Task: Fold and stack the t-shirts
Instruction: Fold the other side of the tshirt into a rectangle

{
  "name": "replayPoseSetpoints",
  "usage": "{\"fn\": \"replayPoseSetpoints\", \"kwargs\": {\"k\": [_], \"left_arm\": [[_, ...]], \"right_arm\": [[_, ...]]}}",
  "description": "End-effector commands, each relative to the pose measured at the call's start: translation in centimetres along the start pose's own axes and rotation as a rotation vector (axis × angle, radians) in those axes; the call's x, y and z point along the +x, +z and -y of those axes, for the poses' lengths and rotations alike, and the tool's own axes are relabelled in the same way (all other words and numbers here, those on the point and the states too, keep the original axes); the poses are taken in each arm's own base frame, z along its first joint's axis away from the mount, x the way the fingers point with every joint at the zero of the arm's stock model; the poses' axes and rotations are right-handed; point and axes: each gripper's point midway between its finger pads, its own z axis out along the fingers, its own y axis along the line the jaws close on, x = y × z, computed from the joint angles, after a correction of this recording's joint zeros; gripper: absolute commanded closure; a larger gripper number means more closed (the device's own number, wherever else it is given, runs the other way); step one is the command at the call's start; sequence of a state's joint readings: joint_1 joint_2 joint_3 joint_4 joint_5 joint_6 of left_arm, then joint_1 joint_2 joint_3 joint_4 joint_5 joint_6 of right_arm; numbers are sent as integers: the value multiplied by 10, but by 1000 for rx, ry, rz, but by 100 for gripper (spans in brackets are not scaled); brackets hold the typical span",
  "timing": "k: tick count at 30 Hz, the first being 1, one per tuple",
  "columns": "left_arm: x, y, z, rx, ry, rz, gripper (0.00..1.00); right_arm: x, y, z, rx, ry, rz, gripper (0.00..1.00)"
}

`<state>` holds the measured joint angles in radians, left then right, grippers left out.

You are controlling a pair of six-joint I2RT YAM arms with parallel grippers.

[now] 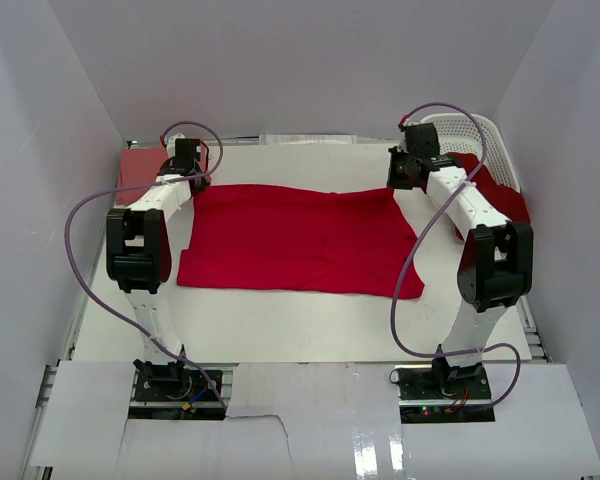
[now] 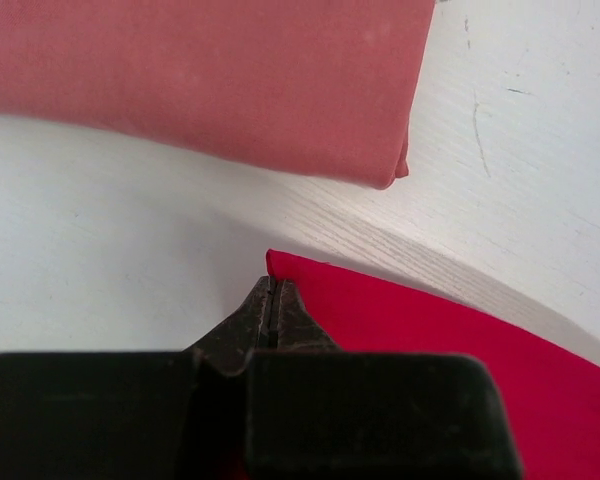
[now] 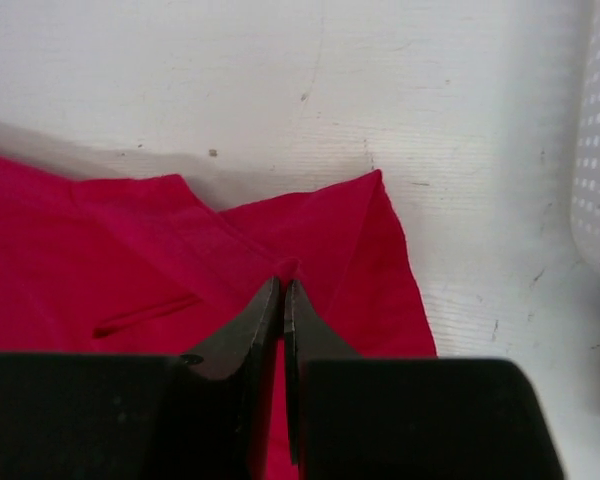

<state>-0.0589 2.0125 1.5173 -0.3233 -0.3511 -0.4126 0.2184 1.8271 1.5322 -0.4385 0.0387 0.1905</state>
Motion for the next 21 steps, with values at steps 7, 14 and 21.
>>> {"fn": "replayPoseSetpoints", "kwargs": {"k": [7, 14, 21], "left_arm": [[-26, -17, -3, -11, -47, 81, 100], [-23, -15, -9, -43, -65, 85, 100], [-17, -17, -18, -76, -99, 91, 100]], "right_arm": [[-33, -38, 21, 34, 49, 134, 92], [-6, -39, 29, 54, 51, 99, 92], [17, -43, 32, 50, 62, 82, 92]]}}
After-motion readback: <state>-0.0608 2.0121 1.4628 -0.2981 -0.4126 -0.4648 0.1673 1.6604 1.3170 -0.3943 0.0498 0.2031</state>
